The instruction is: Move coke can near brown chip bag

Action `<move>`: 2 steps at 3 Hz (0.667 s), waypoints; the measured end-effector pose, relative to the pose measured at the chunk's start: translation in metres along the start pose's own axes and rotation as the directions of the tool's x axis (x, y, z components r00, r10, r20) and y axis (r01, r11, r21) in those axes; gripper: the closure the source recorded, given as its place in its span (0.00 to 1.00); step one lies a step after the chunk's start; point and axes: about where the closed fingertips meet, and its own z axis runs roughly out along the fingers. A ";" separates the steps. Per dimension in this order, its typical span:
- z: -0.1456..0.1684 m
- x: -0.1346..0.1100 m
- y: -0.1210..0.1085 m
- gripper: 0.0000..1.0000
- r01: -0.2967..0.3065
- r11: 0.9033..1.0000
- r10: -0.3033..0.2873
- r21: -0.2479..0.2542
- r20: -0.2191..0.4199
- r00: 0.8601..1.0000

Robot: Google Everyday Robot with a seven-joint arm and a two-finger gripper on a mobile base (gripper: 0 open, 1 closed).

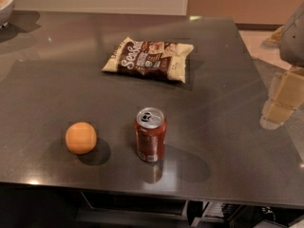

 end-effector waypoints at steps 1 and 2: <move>0.000 0.000 0.000 0.00 0.000 1.000 0.000 0.000 0.000 1.000; -0.003 -0.012 0.002 0.00 0.033 0.999 -0.032 -0.018 0.037 0.999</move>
Offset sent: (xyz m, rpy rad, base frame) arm -0.0015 0.0261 0.0066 0.0702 0.0358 0.1086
